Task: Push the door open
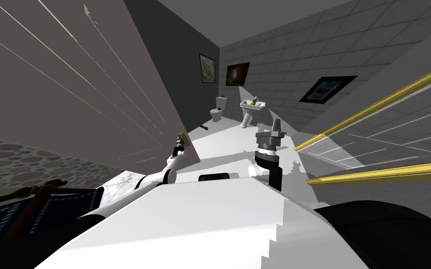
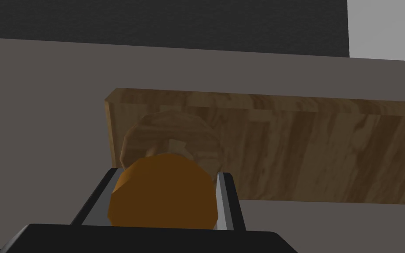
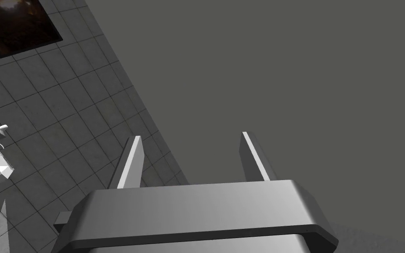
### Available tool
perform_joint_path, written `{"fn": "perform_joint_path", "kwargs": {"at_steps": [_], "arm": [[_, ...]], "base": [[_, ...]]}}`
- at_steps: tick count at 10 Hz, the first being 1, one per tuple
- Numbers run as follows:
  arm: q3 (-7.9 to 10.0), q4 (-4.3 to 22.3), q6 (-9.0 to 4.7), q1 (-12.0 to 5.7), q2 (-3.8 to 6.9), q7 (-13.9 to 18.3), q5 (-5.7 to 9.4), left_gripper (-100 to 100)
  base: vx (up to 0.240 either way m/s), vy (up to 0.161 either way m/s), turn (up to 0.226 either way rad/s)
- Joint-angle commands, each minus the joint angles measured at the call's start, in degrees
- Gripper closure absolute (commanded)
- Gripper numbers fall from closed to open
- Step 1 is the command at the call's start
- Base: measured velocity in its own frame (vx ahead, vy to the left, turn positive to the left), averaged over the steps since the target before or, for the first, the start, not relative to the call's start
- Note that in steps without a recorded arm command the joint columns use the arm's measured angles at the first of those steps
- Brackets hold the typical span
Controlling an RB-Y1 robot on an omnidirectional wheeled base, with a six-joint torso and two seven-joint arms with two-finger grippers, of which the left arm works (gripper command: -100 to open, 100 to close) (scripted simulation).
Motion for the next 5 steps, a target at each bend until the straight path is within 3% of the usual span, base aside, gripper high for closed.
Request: {"fn": "perform_joint_path", "kwargs": {"at_steps": [1, 4, 5], "arm": [[0.56, 1.49, -0.90, -0.88, 0.76, 0.21, -0.12, 100], [0.67, 2.68, -1.37, -1.19, 0.91, 0.32, -0.18, 100], [1.62, 2.88, -1.61, -1.13, 1.46, 0.02, 0.19, 100]], "base": [[0.193, -0.105, 0.129], [0.110, -0.047, 0.051], [0.146, -0.037, 0.036]]}}
